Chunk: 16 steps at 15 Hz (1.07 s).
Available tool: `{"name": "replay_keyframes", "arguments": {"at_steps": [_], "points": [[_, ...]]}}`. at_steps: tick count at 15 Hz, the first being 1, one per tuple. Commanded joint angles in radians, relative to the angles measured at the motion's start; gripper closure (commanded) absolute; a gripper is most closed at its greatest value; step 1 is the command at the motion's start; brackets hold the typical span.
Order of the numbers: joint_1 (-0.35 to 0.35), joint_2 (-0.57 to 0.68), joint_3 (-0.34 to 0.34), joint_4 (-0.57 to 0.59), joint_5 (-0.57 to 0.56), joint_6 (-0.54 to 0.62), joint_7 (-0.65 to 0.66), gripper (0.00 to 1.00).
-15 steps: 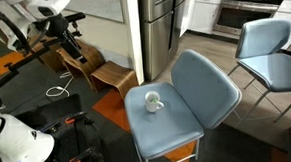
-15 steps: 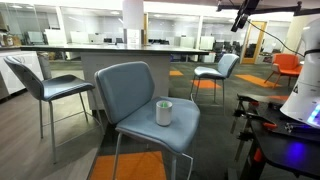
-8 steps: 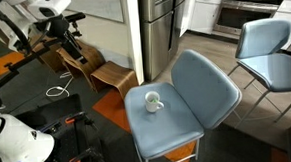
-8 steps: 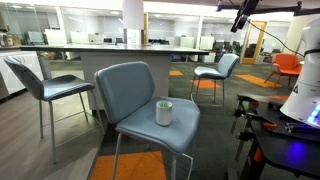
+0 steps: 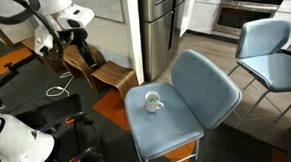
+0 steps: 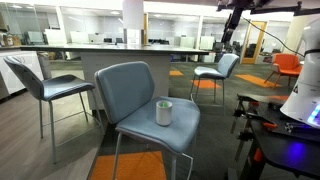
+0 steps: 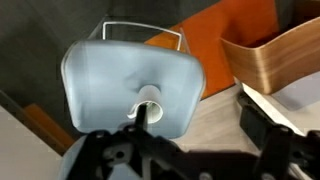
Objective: Take the marker out of the mug and put it on the chair
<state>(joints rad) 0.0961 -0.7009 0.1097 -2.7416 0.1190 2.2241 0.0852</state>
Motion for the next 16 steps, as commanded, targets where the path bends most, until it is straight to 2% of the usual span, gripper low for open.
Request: {"name": "replay_keyframes", "arguments": {"at_steps": [1,4,6,8,10,13,16], "points": [[-0.027,0.216,-0.001,0.094,-0.009,0.085,0.028,0.0],[-0.104,0.394,0.056,0.181,-0.095,0.163,0.202,0.0],[-0.138,0.499,0.098,0.236,-0.192,0.215,0.382,0.0],[-0.144,0.601,0.121,0.309,-0.292,0.226,0.578,0.0],[-0.115,0.706,0.121,0.393,-0.374,0.205,0.777,0.0],[-0.034,0.846,0.072,0.502,-0.435,0.182,1.017,0.0],[0.041,0.988,0.005,0.599,-0.409,0.193,1.171,0.0]]}}
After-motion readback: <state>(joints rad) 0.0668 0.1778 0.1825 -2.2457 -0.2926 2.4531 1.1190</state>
